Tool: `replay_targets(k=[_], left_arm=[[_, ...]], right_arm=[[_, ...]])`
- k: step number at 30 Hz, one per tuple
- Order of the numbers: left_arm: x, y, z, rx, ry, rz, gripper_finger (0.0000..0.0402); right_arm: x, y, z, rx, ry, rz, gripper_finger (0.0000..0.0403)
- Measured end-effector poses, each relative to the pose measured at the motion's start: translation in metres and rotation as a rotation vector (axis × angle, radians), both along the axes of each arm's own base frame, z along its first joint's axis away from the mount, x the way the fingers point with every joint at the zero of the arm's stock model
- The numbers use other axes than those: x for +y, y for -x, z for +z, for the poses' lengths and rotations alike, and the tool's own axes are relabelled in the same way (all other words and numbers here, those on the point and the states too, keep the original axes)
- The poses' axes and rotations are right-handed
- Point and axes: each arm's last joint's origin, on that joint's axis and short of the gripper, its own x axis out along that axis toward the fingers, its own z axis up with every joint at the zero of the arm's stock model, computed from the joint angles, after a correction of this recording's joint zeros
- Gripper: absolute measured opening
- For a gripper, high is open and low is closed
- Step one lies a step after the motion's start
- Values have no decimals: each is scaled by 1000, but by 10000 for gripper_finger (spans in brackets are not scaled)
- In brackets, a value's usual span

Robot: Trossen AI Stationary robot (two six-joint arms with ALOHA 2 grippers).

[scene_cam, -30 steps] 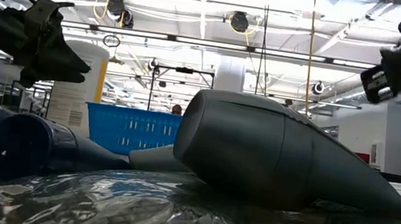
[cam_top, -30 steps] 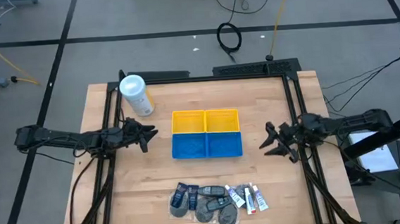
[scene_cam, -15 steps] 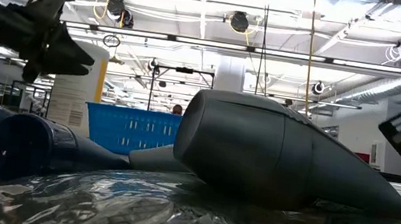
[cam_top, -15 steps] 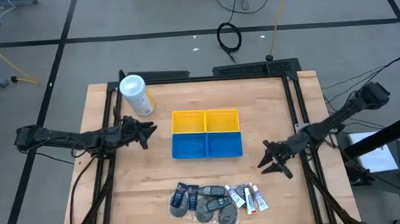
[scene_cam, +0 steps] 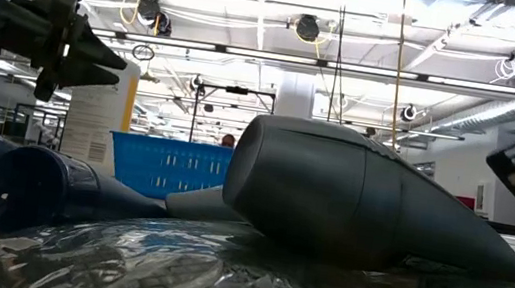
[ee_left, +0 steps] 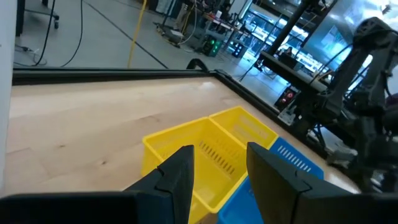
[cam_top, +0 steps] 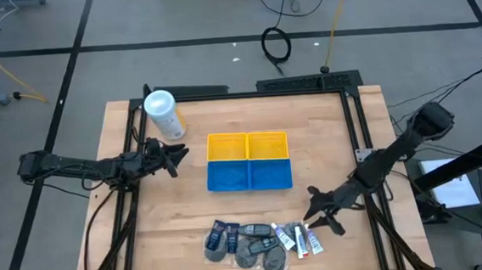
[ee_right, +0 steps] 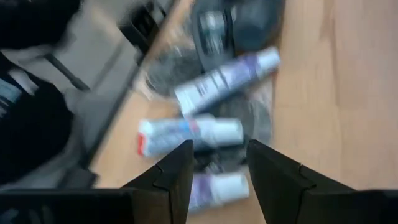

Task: Pick & Place Travel size toiletries
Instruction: Put the middle toothpaste into the right yellow bin

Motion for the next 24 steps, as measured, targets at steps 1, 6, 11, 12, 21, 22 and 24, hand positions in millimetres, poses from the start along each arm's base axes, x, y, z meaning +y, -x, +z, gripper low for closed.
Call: replay_targets(k=[1, 6, 11, 12, 21, 22, 24], left_arm=[[0, 0, 0, -2, 6, 1, 145], [0, 0, 0, -7, 17, 2, 145], [0, 0, 0, -13, 27, 3, 145], [0, 0, 0, -16, 32, 4, 145], [0, 0, -1, -24, 57, 7, 145], [0, 0, -1, -25, 63, 8, 145], [0, 0, -1, -26, 68, 8, 145]], right_arm=[[3, -3, 0, 2, 1, 2, 141], [15, -18, -1, 37, -11, -9, 141], [29, -35, 12, 105, -70, -16, 141], [32, -37, 15, 137, -53, -5, 141], [50, -54, 56, 288, 107, -2, 141], [50, -55, 59, 309, 113, -27, 141], [47, -55, 61, 372, 112, -91, 141]])
